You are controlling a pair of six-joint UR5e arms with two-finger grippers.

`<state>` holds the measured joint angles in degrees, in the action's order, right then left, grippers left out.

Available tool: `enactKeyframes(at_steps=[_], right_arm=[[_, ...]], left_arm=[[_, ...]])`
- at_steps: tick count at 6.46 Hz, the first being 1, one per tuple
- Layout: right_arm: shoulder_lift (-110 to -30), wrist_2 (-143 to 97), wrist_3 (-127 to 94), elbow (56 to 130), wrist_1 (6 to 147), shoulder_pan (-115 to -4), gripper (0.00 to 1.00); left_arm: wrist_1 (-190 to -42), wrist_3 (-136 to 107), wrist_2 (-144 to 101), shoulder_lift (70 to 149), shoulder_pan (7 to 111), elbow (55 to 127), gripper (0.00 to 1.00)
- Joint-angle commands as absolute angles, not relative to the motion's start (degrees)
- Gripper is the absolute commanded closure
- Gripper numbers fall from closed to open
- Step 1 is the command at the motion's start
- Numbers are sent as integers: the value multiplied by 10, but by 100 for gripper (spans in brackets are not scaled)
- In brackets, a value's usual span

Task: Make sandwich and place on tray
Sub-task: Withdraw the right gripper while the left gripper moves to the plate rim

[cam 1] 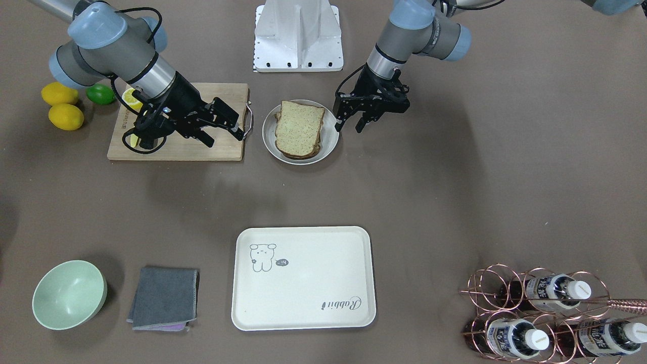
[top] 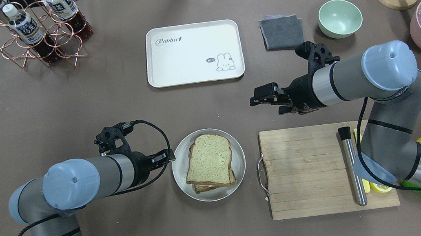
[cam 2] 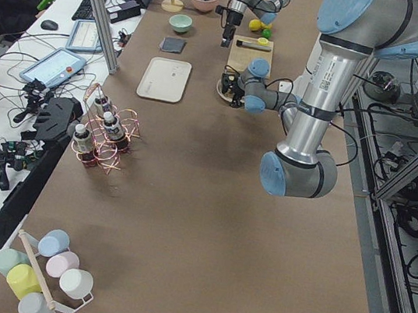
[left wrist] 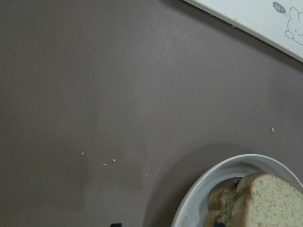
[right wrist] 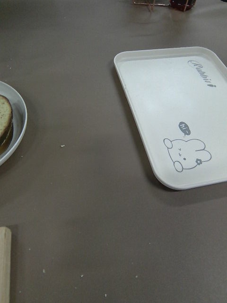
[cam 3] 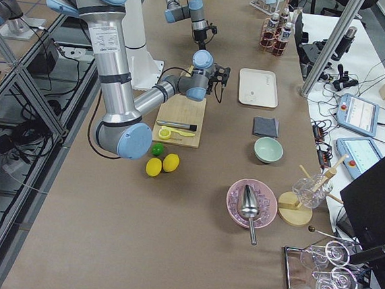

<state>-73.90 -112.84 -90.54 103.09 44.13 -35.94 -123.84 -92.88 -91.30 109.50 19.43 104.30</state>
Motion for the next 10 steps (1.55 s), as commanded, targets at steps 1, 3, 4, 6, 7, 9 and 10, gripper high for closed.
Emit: enactKeyframes(at_steps=[1, 3, 4, 6, 7, 9, 10], right_arm=[[-742, -1127, -905, 1031, 441, -359, 1], [-743, -1125, -906, 1030, 441, -359, 1], [-743, -1125, -905, 1028, 441, -359, 1], [-742, -1125, -905, 1027, 441, -359, 1], [-741, -1125, -905, 1027, 441, -359, 1], [-740, -1126, -904, 1027, 441, -359, 1], [-740, -1126, -904, 1026, 441, -359, 1]], left_arm=[[-1240, -937, -890, 1099, 173, 1036, 51], [-1241, -942, -889, 1113, 172, 1016, 52], [-1241, -945, -889, 1119, 171, 1006, 52], [-1241, -945, -889, 1124, 166, 1000, 67], [-1241, -944, -889, 1124, 166, 1001, 84], [-1241, -945, -890, 1128, 168, 1003, 100], [-1240, -946, -893, 1129, 171, 1005, 100]])
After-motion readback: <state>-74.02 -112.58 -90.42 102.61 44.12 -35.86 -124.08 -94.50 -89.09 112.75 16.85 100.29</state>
